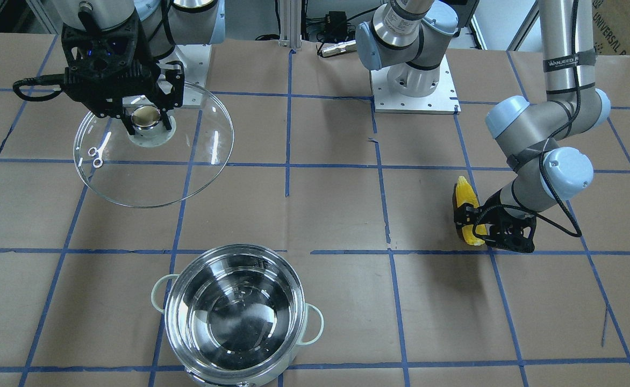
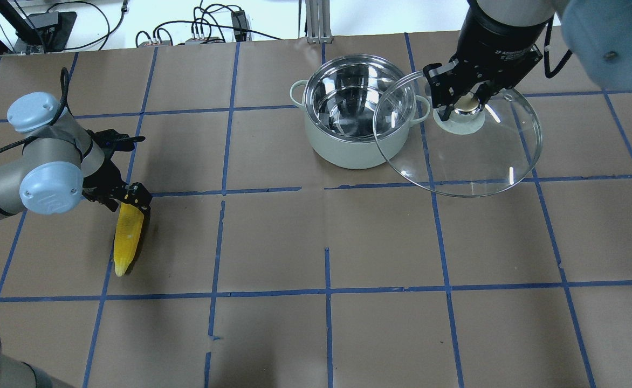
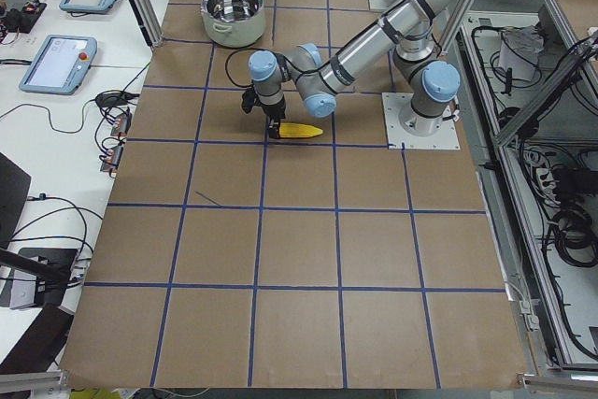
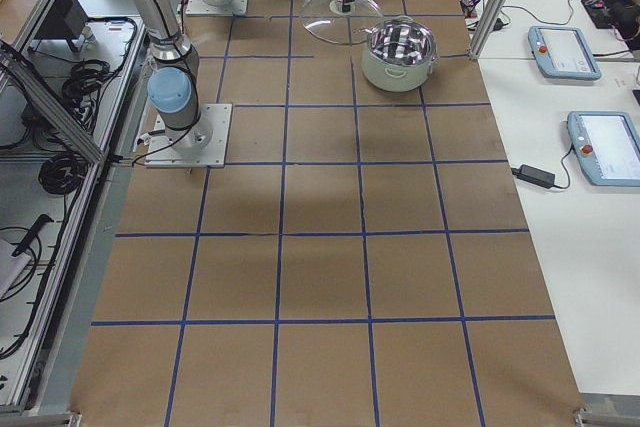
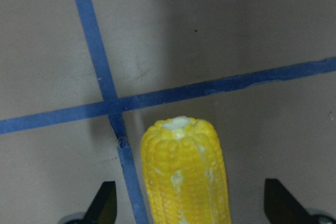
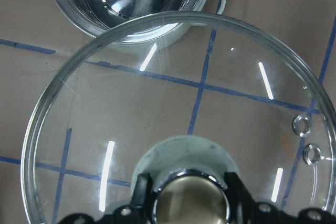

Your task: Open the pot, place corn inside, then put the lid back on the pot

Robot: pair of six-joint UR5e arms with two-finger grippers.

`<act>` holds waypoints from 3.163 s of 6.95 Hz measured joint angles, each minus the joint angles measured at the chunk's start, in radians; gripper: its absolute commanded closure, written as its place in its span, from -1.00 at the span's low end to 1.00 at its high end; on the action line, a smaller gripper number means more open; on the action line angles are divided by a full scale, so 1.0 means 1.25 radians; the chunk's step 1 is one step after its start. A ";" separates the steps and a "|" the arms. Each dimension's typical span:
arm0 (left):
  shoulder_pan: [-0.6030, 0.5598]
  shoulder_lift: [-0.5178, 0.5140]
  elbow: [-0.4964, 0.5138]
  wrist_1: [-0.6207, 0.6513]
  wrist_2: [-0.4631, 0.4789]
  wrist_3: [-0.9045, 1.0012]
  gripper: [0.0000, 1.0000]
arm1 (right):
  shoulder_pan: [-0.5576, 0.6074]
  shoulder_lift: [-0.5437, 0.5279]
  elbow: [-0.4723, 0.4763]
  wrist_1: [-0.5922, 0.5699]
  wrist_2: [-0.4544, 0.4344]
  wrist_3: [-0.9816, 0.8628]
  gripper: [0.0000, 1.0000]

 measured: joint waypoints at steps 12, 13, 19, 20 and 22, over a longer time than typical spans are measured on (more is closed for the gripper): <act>-0.351 -0.117 0.548 -0.272 -0.131 -0.419 0.49 | -0.001 0.151 -0.128 0.015 -0.032 -0.011 0.82; -0.407 -0.194 0.675 -0.297 -0.130 -0.487 0.49 | -0.001 0.152 -0.128 0.015 -0.031 -0.011 0.82; -0.559 -0.377 0.919 -0.348 -0.083 -0.630 -0.99 | -0.002 0.155 -0.125 0.012 -0.022 -0.011 0.93; -0.562 -0.384 0.920 -0.319 -0.083 -0.630 -1.00 | -0.002 0.155 -0.124 0.012 -0.022 -0.011 0.93; -0.562 -0.385 0.920 -0.306 -0.083 -0.624 -1.00 | -0.002 0.155 -0.123 0.012 -0.021 -0.011 0.93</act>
